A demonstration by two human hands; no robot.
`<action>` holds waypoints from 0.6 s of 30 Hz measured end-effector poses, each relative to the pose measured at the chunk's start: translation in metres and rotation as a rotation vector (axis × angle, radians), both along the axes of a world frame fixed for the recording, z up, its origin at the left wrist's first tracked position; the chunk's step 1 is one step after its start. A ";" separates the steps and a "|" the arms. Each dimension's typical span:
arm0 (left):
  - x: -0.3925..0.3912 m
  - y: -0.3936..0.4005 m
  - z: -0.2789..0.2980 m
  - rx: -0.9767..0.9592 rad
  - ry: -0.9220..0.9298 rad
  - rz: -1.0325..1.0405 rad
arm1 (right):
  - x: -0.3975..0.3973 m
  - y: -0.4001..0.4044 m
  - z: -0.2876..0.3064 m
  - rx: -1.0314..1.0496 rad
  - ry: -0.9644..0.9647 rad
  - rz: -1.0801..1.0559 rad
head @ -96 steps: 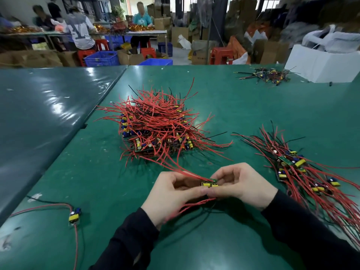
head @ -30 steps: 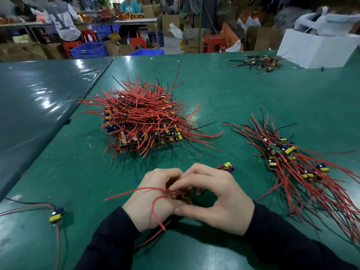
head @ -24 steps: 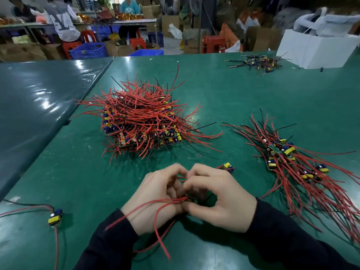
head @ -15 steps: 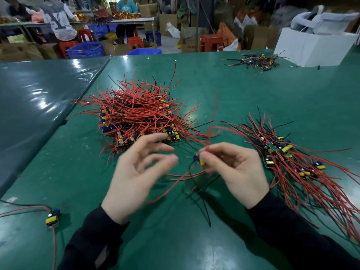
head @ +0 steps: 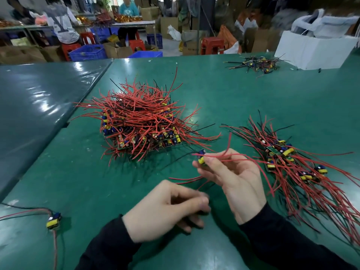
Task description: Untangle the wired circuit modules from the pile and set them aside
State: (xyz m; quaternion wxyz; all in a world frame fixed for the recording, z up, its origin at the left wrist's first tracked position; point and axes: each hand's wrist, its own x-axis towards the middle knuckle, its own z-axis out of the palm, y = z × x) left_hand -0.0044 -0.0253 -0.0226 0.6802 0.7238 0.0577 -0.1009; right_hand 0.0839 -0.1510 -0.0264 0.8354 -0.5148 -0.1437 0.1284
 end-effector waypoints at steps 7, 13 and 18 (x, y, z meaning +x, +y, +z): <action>0.012 -0.001 -0.002 -0.091 -0.360 0.630 | -0.014 0.001 -0.006 -0.198 -0.273 0.024; 0.007 0.004 0.005 -0.400 -0.259 0.562 | -0.012 0.000 -0.004 -0.141 -0.249 0.151; 0.007 0.005 0.008 -0.421 -0.342 0.614 | 0.006 -0.005 0.001 -0.194 -0.145 0.384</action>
